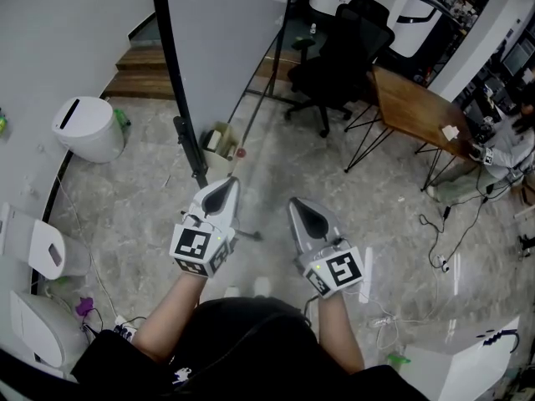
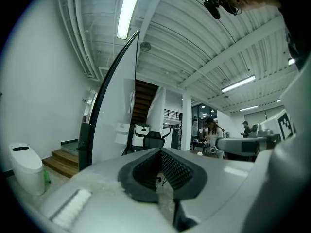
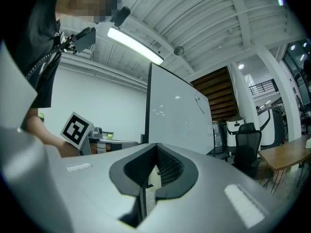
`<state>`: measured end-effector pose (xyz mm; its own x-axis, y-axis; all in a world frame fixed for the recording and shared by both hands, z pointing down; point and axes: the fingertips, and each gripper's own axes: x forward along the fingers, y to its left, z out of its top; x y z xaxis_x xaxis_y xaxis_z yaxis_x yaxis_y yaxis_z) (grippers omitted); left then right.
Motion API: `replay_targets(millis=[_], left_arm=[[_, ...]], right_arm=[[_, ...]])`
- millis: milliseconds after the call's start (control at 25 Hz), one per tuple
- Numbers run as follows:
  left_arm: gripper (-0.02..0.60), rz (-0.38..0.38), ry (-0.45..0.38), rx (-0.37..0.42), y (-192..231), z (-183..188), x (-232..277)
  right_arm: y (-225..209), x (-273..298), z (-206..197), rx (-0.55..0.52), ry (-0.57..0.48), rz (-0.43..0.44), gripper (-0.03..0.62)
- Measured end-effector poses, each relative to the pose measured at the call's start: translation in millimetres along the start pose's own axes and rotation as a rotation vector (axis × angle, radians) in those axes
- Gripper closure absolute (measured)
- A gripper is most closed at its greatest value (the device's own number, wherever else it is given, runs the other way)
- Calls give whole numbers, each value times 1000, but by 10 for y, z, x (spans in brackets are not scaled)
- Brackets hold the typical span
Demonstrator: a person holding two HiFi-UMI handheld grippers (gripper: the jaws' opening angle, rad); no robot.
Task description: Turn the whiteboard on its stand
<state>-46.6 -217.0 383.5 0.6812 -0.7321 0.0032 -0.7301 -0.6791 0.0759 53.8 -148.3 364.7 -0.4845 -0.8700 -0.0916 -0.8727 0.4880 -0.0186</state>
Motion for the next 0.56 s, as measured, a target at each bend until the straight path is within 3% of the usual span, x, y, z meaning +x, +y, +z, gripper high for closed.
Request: replay_targets(millis=[560], left_arm=[[577,21,8,0,124,-35,77]], right_arm=[[-48,136,-42,11,8,19,589]])
